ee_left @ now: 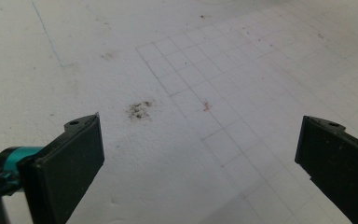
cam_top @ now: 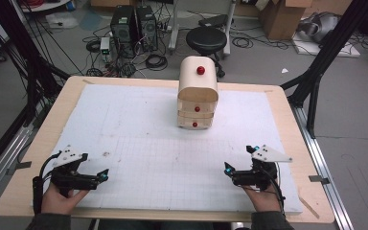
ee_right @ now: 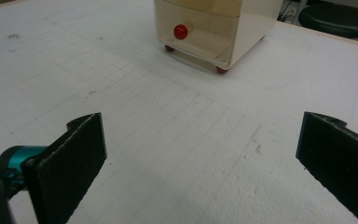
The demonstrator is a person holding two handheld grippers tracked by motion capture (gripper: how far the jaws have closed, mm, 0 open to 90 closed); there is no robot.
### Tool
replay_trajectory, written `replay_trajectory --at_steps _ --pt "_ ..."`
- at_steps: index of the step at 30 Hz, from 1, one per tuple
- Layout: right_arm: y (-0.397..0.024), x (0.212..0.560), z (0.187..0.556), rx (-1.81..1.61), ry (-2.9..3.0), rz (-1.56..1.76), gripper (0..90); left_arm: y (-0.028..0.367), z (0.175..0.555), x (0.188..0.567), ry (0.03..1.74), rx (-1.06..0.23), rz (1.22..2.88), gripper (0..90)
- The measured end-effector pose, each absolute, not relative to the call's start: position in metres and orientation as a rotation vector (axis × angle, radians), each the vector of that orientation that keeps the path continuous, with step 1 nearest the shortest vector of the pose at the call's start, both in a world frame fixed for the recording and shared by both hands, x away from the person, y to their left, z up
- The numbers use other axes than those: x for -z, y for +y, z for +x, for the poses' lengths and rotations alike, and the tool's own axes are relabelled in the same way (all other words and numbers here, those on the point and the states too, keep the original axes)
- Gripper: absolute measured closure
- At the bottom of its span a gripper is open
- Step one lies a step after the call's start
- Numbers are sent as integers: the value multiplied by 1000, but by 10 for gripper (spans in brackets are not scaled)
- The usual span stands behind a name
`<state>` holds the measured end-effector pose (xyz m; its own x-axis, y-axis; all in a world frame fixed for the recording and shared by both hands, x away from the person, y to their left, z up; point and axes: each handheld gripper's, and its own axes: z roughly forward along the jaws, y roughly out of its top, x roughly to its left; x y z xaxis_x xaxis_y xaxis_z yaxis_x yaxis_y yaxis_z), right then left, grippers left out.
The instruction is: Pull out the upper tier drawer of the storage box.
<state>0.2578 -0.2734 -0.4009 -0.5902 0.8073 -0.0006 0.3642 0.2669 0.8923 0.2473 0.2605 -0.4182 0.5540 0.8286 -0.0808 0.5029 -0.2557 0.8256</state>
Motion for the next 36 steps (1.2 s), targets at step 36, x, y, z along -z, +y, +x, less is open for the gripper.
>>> replay_trajectory --at_steps 36 --pt "-183 387 288 -1309 2031 1021 4 264 247 415 1082 -472 1895 17"
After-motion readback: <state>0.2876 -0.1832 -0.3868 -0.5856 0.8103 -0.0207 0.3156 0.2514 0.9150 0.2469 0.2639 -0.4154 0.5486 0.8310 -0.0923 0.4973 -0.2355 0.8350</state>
